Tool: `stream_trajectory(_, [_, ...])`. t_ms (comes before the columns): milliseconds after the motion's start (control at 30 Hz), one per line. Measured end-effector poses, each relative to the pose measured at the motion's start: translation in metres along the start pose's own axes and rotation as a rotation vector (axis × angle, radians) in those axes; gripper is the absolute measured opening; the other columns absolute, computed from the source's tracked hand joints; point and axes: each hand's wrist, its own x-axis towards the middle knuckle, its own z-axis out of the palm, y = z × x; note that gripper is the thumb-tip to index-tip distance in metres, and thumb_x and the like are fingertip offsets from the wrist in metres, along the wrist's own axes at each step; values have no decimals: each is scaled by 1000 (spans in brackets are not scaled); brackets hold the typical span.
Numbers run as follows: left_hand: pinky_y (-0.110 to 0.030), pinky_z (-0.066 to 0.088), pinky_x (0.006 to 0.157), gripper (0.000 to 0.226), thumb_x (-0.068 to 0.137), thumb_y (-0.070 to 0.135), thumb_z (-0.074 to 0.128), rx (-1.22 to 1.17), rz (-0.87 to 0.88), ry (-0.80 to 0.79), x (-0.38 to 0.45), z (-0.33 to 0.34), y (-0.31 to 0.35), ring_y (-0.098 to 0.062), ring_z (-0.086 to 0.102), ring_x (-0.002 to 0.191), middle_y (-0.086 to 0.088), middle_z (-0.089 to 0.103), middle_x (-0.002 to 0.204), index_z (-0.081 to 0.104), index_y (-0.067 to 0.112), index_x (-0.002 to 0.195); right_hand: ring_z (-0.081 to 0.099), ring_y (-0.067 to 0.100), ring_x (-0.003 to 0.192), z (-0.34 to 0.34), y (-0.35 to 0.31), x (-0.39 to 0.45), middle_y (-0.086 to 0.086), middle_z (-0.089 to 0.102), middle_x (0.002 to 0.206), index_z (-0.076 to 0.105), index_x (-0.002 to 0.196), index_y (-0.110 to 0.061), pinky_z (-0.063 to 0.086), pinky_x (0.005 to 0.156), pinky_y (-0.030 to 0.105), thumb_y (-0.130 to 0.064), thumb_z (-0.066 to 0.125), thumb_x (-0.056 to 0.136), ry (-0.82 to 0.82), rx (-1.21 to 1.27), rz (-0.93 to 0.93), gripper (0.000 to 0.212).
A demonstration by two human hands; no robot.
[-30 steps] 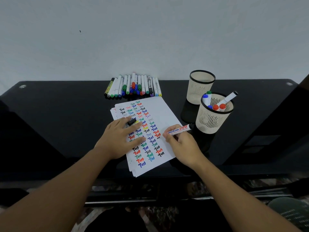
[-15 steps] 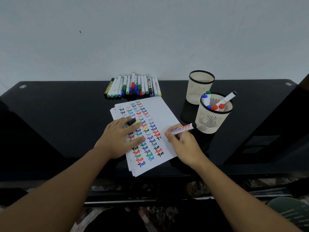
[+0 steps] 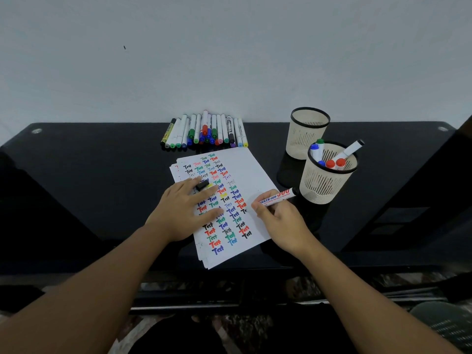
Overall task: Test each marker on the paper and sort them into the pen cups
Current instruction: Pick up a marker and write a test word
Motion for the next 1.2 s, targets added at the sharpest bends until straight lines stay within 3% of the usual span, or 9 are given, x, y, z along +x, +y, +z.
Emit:
stream_trajectory(133, [-47,7,126,81,81,95,15,-11,-3,3,-2,-1,1,-18,8,154,10,10,168,20,58,153,66,8,94,0,1,0,-15,69,98,61,96,-35,55,83,31,-40,57,105,38,-10,-23,11])
stream_trajectory(667, [-45,6,125,80,82,94,16,-13,-3,-4,-1,-1,2,-17,7,154,11,9,168,20,59,153,68,6,92,-1,-2,-1,-14,70,99,61,101,-33,56,80,27,-39,57,105,31,10,-6,9])
stream_trajectory(833, [-47,9,126,81,82,95,17,-14,-2,10,-1,0,1,-17,8,154,10,11,168,22,58,153,65,5,93,0,-2,-1,-14,69,100,62,103,-32,49,75,21,-38,56,106,50,-16,-22,9])
stream_trajectory(1000, [-45,8,126,78,84,93,20,-12,-1,5,-2,-1,2,-17,8,154,10,11,168,22,57,153,67,7,91,-1,-3,-3,-15,69,99,61,99,-31,57,80,28,-40,56,106,40,-47,-6,12])
stream_trajectory(1200, [-45,8,126,79,83,93,18,-10,2,4,0,-2,2,-17,8,154,10,11,168,22,57,154,67,7,91,-1,-4,-3,-13,70,98,59,98,-32,54,76,26,-40,56,106,44,-14,-6,11])
